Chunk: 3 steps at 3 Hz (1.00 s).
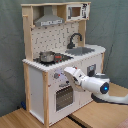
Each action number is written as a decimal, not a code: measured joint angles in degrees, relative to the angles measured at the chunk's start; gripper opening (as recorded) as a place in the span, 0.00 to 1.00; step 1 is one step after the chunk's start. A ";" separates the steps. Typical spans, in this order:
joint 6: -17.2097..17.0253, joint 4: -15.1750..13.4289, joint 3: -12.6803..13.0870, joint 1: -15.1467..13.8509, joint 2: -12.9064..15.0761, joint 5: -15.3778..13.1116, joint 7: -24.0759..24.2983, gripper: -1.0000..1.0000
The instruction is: Play with the kitchen
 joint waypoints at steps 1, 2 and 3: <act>-1.75 -0.69 -4.08 1.97 -0.01 -0.05 -2.98 1.00; -4.90 -0.58 -8.23 3.99 -0.01 -0.06 -6.53 1.00; -8.67 -0.05 -12.21 5.77 0.00 -0.05 -9.53 1.00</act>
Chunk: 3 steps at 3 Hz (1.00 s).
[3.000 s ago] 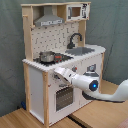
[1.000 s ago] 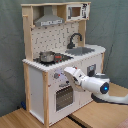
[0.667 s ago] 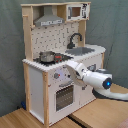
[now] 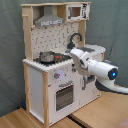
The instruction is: Play with the kitchen
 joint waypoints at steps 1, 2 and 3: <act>-4.41 1.85 -3.68 0.57 0.04 0.00 -1.49 1.00; -9.45 4.44 -5.63 0.51 0.75 0.12 -1.55 1.00; -14.38 7.77 -6.89 0.49 2.37 1.21 -1.42 1.00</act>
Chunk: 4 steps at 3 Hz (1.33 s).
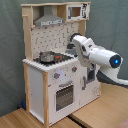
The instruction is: Play with the kitchen
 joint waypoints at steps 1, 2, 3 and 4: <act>-4.50 3.48 -1.52 0.00 2.01 0.89 -0.56 1.00; -8.37 6.76 -3.12 -0.02 5.30 1.86 -1.15 1.00; -11.40 9.35 -4.41 -0.03 10.50 2.68 -1.16 1.00; -12.88 11.63 -3.99 -0.03 16.46 4.37 -1.14 1.00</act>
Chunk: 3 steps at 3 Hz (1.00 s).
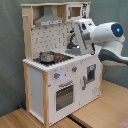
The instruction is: Play with the kitchen
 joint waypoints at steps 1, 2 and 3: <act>-1.27 2.28 1.25 -0.08 4.87 1.62 0.08 1.00; -3.44 4.01 1.70 -0.45 10.00 2.69 0.08 1.00; -4.87 4.38 2.71 -1.03 15.36 3.55 0.14 1.00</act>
